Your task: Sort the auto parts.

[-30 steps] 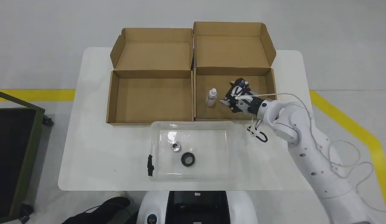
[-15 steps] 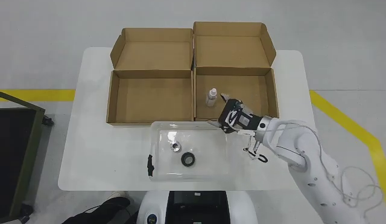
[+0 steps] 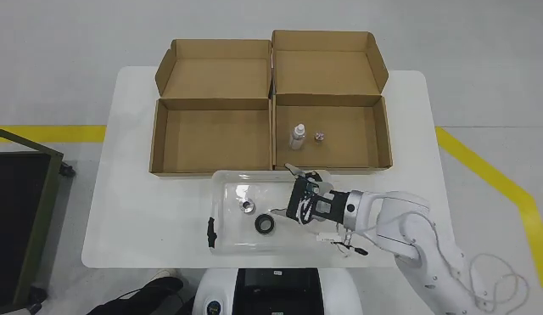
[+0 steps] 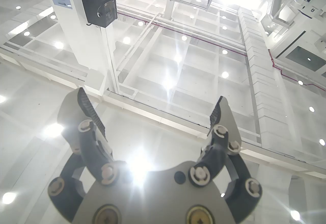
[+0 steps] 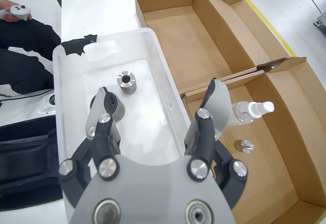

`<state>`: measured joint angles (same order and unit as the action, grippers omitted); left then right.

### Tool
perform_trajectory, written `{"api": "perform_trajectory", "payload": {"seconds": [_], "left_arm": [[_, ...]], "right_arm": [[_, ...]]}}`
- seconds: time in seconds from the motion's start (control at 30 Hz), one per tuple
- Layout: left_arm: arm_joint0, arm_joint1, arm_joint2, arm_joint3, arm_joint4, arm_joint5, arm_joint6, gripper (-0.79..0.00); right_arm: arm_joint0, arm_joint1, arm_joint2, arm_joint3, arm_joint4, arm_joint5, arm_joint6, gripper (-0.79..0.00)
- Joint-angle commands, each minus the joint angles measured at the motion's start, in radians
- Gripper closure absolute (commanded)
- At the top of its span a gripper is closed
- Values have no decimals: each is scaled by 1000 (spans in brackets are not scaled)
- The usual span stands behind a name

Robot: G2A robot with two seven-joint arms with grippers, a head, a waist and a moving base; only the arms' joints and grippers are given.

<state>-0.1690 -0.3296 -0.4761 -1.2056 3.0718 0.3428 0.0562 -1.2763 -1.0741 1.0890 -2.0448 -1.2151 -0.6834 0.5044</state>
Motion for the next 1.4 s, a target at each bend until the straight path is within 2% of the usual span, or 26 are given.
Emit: {"api": "perform_trajectory", "payload": {"seconds": [0.0,0.43,0.8,1.2,1.37], "left_arm": [[0,0,0,0,0,0,0,-785],[0,0,0,0,0,0,0,-785],[0,0,0,0,0,0,0,-785],[0,0,0,0,0,0,0,-785],[0,0,0,0,0,0,0,-785]], "right_arm": [[-4,0,-13,2,-11,-6,0,-637],[-16,-6,-110,58,-111,-7,-11,-622],[13,-16,-166,122,-125,-10,-15,-631],[59,-36,-239,203,-135,6,-21,-610],[69,-41,-253,224,-135,14,-24,-576]]}}
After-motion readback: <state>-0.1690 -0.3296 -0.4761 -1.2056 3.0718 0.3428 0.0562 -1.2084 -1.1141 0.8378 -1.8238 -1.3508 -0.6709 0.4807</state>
